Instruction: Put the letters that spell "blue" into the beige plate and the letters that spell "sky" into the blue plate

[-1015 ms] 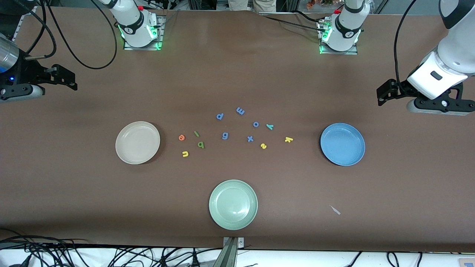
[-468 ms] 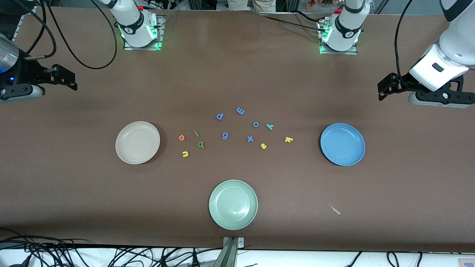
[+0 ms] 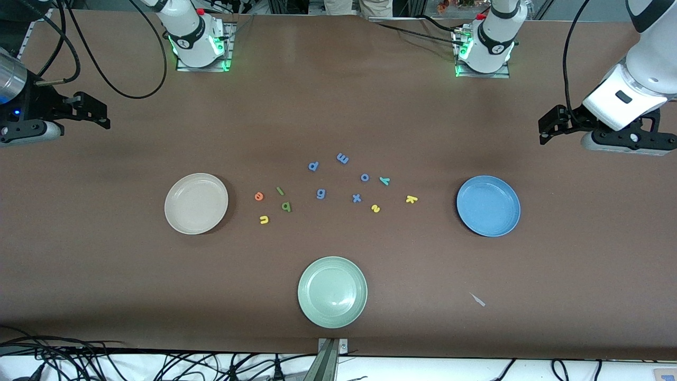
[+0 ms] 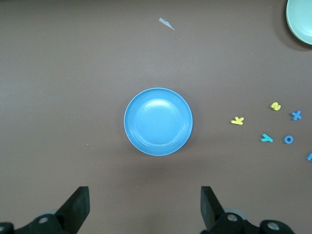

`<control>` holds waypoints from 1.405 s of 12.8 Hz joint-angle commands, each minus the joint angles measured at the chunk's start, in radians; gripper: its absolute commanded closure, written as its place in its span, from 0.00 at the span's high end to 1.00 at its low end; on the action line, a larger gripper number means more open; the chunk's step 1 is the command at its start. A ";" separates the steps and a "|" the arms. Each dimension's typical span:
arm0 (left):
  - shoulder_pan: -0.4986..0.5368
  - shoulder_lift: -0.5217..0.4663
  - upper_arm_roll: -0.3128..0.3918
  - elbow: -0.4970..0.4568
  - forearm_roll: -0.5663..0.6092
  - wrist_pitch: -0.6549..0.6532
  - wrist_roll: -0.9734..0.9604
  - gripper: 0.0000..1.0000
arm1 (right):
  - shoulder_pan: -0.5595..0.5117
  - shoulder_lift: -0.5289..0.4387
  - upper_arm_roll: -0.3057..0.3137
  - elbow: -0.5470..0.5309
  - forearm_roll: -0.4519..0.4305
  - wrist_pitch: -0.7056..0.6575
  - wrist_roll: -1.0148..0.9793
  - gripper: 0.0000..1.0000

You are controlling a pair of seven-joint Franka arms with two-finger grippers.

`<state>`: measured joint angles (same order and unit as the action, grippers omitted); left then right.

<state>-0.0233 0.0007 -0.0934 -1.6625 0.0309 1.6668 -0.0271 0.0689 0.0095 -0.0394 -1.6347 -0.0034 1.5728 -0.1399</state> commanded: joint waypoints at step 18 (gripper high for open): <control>-0.047 -0.025 0.053 -0.017 -0.016 -0.012 0.042 1.00 | 0.000 0.010 -0.001 0.023 0.010 -0.004 -0.009 1.00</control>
<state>-0.0680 -0.0042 -0.0475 -1.6668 0.0309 1.6629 -0.0118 0.0689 0.0095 -0.0394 -1.6347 -0.0034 1.5729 -0.1399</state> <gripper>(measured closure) 0.000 0.000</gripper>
